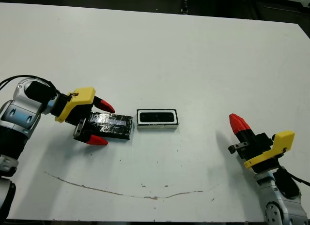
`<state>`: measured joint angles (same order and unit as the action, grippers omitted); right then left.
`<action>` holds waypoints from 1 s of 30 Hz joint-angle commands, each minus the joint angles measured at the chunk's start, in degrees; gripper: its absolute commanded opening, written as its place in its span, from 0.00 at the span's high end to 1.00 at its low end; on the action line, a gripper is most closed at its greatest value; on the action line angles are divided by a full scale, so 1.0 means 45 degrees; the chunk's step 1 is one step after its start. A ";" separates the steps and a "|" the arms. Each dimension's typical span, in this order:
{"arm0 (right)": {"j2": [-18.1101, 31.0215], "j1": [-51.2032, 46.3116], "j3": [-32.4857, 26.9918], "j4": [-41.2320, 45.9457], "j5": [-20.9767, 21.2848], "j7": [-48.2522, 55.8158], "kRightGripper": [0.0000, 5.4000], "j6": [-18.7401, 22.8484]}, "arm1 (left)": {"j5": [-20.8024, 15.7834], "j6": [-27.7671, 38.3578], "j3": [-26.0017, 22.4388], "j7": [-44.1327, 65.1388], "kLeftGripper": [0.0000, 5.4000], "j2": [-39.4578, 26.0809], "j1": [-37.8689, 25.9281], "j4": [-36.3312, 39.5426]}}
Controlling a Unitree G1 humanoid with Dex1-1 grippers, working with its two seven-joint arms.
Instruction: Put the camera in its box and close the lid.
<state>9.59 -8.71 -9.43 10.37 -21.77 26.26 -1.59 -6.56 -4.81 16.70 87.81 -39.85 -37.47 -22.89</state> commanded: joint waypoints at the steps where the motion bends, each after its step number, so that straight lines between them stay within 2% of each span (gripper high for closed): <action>1: 0.0254 -0.0165 -0.0046 0.0026 -0.0020 -0.0031 1.00 0.0264 | -0.0138 -0.0473 -0.0138 0.0035 0.07 -0.0073 0.0145 0.0182; 7: 0.0253 -0.0109 -0.0037 -0.0083 -0.0021 0.0069 1.00 0.0192 | -0.0746 -0.0830 -0.0423 0.0377 0.25 0.0028 0.0230 -0.0071; 14: 0.0309 -0.0111 -0.0025 -0.0084 0.0038 0.0067 1.00 0.0231 | -0.0925 -0.1321 -0.0461 0.0583 0.42 0.0006 0.0158 -0.0206; 18: 0.0282 -0.0164 -0.0027 0.0061 -0.0074 -0.0028 1.00 0.0424 | -0.0994 -0.1760 -0.0459 0.0697 0.42 0.0004 0.0119 -0.0267; 28: 0.0291 -0.0101 -0.0041 -0.0074 -0.0226 0.0183 1.00 0.0405 | -0.0934 -0.1476 -0.0707 0.0291 0.42 0.0018 0.0386 -0.0107; 30: 0.0289 -0.0110 -0.0035 -0.0044 -0.0205 0.0143 1.00 0.0466 | -0.1171 -0.1442 -0.1036 0.0000 0.42 0.0157 0.0545 -0.0094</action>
<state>10.04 -8.68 -9.40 10.37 -22.18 26.79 -0.57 -11.11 -11.48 13.07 88.92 -39.72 -36.47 -23.44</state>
